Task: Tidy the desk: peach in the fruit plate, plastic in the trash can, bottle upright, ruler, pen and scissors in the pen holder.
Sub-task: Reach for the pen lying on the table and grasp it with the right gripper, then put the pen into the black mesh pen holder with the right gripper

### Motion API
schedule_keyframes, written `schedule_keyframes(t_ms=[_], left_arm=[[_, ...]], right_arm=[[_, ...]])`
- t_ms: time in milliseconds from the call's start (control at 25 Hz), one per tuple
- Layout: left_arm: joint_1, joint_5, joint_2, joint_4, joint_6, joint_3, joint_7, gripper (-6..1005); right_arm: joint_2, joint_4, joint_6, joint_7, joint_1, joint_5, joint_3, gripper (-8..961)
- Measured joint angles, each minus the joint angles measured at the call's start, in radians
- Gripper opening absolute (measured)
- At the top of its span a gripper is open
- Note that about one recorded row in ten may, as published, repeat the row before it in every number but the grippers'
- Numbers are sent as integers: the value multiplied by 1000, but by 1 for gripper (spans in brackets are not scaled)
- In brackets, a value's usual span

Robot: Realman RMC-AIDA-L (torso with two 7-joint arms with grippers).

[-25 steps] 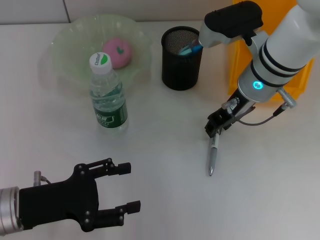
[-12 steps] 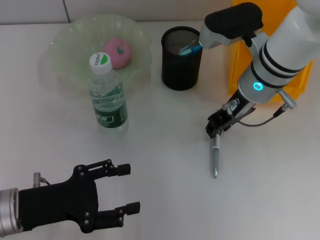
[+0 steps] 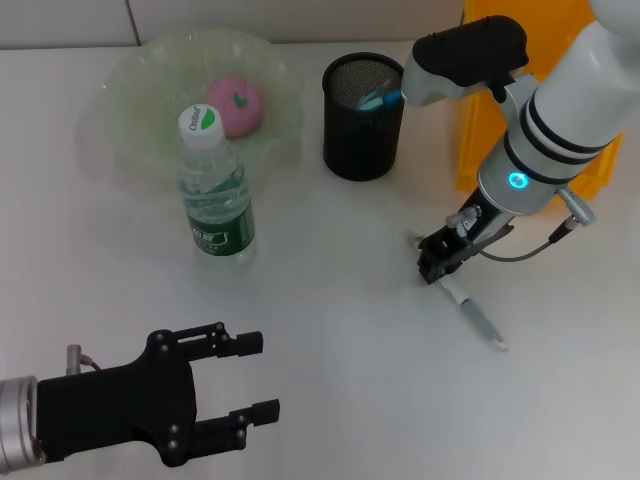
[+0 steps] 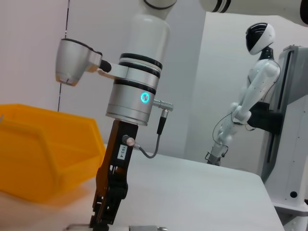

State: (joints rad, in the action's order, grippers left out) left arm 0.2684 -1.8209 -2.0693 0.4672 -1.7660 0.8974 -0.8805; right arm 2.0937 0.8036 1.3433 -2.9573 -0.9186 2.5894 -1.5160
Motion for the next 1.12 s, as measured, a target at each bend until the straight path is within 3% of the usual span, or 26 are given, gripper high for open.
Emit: schedule_keyframes(t_ms=[360, 560, 720, 920, 1000, 1120], left_arm=[[0, 0, 1, 3, -24, 0, 0, 675], [-1, 0, 2, 0, -24, 0, 0, 665], [-1, 0, 2, 1, -24, 0, 0, 672], [-1, 0, 1, 4, -25, -2, 0, 681], [0, 0, 1, 2, -24, -3, -1, 684], [3, 0, 1, 0, -23, -5, -5, 689]], right_arm=[[0, 37, 9, 0, 8, -2, -42, 279], [0, 109, 19, 0, 39, -2, -68, 173], [-2, 177, 33, 0, 73, -2, -71, 165], [-9, 402, 58, 22, 168, -30, -3, 165], [-11, 580, 40, 107, 249, -141, 108, 165], [-11, 667, -21, 187, 301, -239, 166, 167]])
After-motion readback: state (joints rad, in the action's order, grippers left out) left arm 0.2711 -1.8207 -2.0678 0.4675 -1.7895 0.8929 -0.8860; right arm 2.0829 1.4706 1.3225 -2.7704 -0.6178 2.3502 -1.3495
